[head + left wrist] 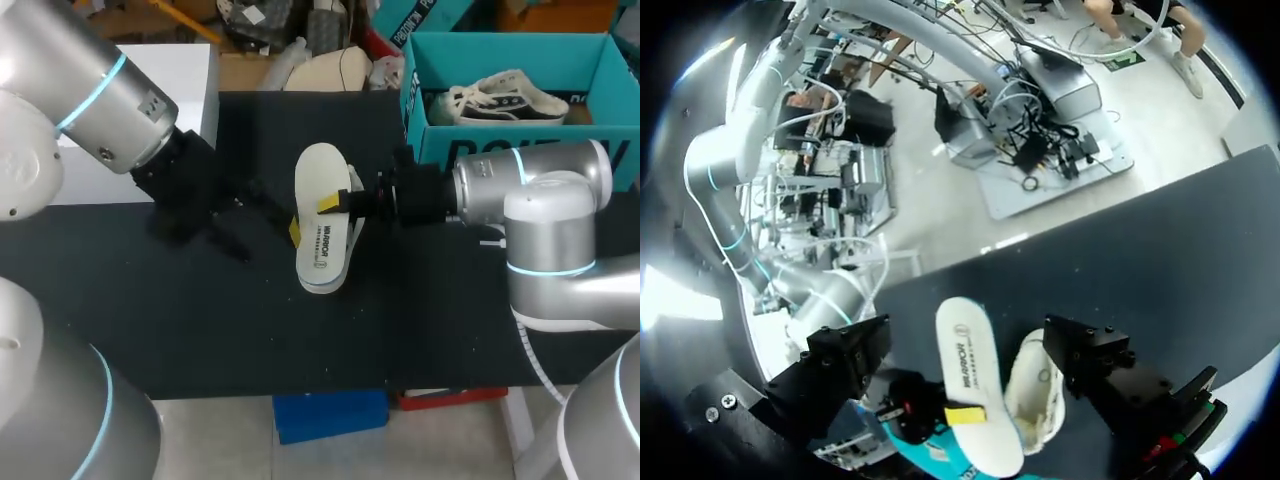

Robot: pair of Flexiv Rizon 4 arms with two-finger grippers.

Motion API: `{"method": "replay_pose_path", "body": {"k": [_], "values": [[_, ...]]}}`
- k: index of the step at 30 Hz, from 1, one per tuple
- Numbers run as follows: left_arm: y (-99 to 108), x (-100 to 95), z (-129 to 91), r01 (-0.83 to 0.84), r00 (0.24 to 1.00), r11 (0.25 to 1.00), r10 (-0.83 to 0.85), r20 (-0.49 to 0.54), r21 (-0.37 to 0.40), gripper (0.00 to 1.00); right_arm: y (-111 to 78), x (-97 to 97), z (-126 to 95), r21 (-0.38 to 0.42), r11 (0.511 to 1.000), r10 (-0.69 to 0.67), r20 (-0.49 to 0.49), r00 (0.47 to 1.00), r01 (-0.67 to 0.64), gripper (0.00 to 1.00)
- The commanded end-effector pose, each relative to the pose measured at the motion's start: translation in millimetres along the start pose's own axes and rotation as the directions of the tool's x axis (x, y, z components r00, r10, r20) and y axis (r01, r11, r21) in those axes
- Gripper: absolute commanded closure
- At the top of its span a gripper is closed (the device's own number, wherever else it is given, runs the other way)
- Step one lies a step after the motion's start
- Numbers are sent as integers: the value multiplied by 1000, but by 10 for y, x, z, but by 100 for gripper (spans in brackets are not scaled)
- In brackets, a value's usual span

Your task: Take the shoe out of the shoebox, open the shoe tongue, remove and reinsert the insole, then place the shoe into the shoebox

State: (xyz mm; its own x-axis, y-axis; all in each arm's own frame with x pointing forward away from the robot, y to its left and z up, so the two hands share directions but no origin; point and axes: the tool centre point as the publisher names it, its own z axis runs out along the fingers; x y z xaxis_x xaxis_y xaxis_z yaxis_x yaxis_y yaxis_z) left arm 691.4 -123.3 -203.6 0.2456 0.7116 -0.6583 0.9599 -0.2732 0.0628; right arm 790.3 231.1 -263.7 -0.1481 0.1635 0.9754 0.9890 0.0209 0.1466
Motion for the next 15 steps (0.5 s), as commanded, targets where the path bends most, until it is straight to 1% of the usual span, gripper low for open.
{"method": "replay_pose_path", "body": {"k": [1, 3, 5, 7, 9, 11, 13, 15], "values": [[-19, 73, 3, 32, 973, 997, -15, 229, -70, 0, -7, 0, 12, -3, 1000, 0, 1, 1000, 0, 100], [7, 124, -8, 72, 960, 991, -38, 278, -114, 0, -7, 0, 12, -3, 1000, 0, 1, 1000, 0, 100], [17, 166, -4, 109, 931, 986, -57, 361, -125, 0, -7, 0, 12, -3, 1000, 0, 1, 1000, 0, 100], [22, 208, 6, 124, 916, 979, -49, 398, -164, 0, -7, 0, 12, -3, 1000, 0, 1, 1000, 0, 100], [22, 245, 6, 170, 869, 973, -74, 490, -155, 0, -7, 0, 12, -3, 1000, 0, 1, 1000, 0, 100], [29, 276, 11, 192, 852, 959, -59, 521, -207, 0, -7, 0, 12, -3, 1000, 0, 1, 1000, 0, 100], [37, 298, 17, 235, 817, 948, -72, 572, -216, 0, -7, 0, 12, -3, 1000, 0, 1, 1000, 0, 100], [40, 308, 29, 252, 797, 942, -71, 600, -223, 0, -7, 0, 12, -3, 1000, 0, 1, 1000, 0, 100]]}}
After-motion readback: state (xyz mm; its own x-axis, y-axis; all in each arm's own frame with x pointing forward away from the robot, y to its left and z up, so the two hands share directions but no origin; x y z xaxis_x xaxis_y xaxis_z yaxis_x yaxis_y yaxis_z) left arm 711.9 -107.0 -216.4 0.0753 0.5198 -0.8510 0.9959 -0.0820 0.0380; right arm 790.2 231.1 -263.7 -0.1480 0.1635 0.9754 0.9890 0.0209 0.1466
